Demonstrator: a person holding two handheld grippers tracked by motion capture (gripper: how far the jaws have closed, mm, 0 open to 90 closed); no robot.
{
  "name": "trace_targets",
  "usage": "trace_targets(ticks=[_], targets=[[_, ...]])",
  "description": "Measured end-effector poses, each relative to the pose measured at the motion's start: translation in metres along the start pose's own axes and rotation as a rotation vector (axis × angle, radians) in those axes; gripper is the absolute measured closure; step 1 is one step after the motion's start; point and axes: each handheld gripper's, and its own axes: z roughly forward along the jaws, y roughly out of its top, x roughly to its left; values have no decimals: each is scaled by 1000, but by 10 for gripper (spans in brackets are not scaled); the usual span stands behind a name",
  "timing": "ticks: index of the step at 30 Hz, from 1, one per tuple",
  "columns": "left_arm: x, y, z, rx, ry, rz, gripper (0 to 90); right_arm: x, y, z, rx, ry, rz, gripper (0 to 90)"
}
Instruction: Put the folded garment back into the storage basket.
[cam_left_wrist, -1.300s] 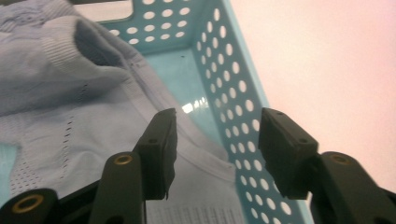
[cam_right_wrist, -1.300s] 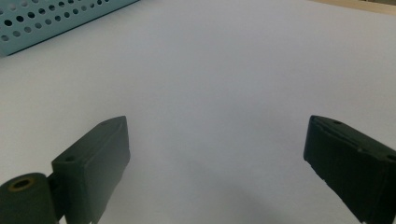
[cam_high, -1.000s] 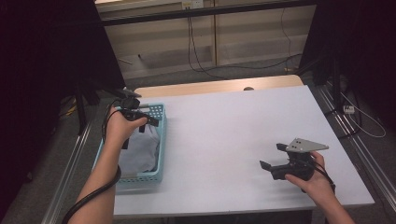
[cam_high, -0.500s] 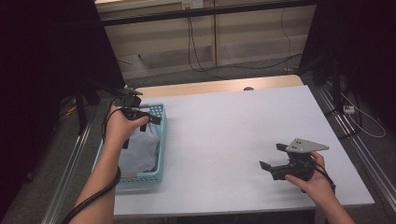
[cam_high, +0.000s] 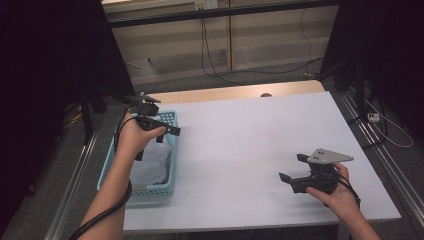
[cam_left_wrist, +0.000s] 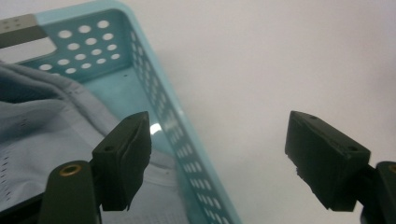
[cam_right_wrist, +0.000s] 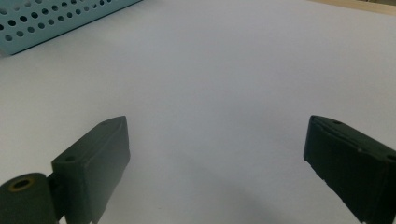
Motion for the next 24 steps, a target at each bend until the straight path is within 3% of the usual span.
trace_targets(ticks=[13, 24], targets=[[-36, 3, 10, 17, -77, 103, 214, -2, -1, -2, -1, 0, 6, 72], [-55, -1, 18, 37, -120, 169, 205, -3, -2, -2, 7, 8, 10, 72]])
